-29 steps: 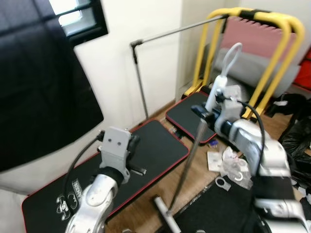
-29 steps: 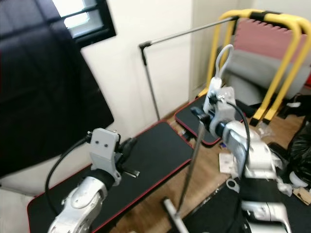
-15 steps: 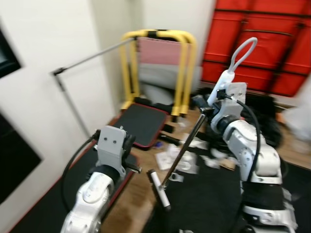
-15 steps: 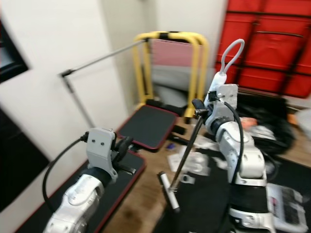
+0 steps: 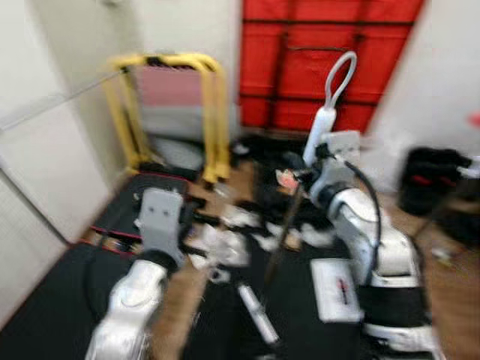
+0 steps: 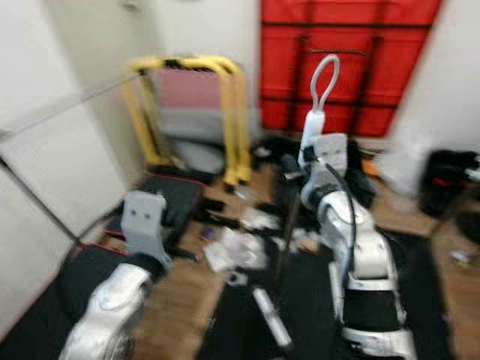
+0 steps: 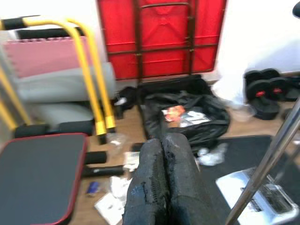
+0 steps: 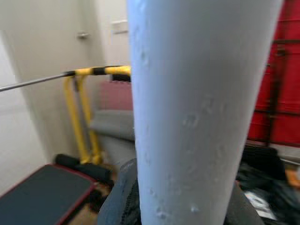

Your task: Sweep floor

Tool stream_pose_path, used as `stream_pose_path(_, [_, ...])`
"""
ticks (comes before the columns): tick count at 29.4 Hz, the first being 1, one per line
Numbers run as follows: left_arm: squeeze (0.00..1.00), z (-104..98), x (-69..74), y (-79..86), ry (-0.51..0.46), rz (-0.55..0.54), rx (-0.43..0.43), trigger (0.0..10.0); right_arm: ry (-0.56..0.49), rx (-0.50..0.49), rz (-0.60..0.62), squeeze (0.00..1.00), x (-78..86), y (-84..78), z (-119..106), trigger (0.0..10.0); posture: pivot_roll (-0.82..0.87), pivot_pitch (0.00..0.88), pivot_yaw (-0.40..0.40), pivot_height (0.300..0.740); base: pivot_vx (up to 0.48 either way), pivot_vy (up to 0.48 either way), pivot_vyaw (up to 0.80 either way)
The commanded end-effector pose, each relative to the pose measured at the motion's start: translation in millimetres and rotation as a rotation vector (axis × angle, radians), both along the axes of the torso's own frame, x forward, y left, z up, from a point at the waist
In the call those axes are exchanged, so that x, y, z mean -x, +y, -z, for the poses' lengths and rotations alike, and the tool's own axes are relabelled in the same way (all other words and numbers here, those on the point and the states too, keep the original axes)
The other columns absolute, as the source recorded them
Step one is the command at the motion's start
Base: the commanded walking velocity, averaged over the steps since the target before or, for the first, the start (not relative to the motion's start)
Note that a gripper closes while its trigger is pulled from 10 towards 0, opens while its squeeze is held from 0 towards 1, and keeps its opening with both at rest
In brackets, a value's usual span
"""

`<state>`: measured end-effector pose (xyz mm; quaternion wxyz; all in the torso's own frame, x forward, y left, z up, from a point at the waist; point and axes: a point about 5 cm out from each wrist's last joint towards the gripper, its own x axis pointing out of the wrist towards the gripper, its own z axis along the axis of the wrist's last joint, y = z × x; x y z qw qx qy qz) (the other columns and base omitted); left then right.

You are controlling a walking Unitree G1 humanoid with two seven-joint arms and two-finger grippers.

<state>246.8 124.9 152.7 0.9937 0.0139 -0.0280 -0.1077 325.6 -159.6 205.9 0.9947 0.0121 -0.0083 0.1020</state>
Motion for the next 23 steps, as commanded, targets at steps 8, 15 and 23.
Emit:
stream_pose_path(8, [0.0, 0.4, 0.3, 0.5, 0.0, -0.008, 0.042, 10.0, -0.078, 0.018, -0.067, 0.0, 1.3, 10.2, -12.4, 10.0, -0.14, 0.002, -0.029, 0.74, 0.0, 0.0, 0.0])
stream_pose_path(15, [0.0, -0.2, 1.1, 1.5, -0.003, -0.016, 0.078, 10.0, -0.08, 0.013, -0.1, 0.0, 3.2, 14.7, -12.6, 10.0, -0.14, 0.008, -0.035, 0.74, 0.314, 0.0, -0.11])
stream_pose_path(23, [0.0, -0.6, 1.3, 1.6, -0.005, -0.015, 0.092, 10.0, -0.12, -0.098, -0.238, 0.0, 10.3, 31.4, -20.4, 10.0, -0.14, 0.012, -0.033, 0.74, 0.387, 0.0, 0.0])
